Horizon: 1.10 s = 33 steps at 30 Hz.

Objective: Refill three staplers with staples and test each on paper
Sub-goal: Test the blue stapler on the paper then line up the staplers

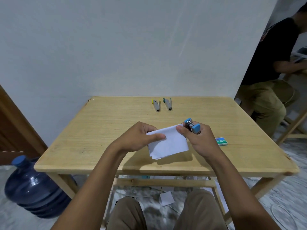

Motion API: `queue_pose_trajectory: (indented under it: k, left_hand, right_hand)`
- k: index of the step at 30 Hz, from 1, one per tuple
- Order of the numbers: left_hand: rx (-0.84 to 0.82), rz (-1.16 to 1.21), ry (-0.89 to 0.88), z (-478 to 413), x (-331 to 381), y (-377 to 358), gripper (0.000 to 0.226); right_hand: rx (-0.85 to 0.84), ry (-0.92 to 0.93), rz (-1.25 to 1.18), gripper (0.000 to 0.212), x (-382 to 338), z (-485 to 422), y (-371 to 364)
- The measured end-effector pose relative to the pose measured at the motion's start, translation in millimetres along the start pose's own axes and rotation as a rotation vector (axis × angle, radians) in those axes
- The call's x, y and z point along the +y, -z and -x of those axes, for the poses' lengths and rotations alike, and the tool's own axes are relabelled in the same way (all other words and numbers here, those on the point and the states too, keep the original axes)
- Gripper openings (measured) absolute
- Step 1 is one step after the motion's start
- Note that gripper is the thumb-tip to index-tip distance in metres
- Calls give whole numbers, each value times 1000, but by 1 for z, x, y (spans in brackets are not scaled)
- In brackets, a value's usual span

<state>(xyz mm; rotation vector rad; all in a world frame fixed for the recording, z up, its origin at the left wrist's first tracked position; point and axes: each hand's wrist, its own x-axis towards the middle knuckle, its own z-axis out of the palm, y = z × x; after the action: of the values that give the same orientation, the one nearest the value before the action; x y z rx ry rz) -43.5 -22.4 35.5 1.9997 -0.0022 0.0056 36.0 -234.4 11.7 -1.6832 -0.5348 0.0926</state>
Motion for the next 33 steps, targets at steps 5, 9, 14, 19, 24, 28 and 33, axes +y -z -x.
queue_pose_trajectory:
  k: [5,9,14,19,24,28,33]
  left_hand:
    - [-38,-85,-7,0,2,5,24]
    - [55,-63,-55,-5,-2,3,21]
    - [191,-51,-134,-7,-8,-4,7]
    - [533,147,265,-4,0,-17,62]
    - [47,678,402,-4,11,-23,61]
    - [119,808,375,-10,17,-28,24]
    - [239,878,270,-12,13,-30,9]
  right_hand:
    - [-149,-27,65,2,-7,-1,9]
    - [-159,81,167,11,-13,-5,15]
    - [-47,192,208,13,-11,-7,9]
    - [197,341,386,18,-5,-11,6]
    - [162,524,461,13,-7,-7,-7]
    - [132,586,586,15,-5,-3,-13]
    - [178,378,297,31,-7,8,-19]
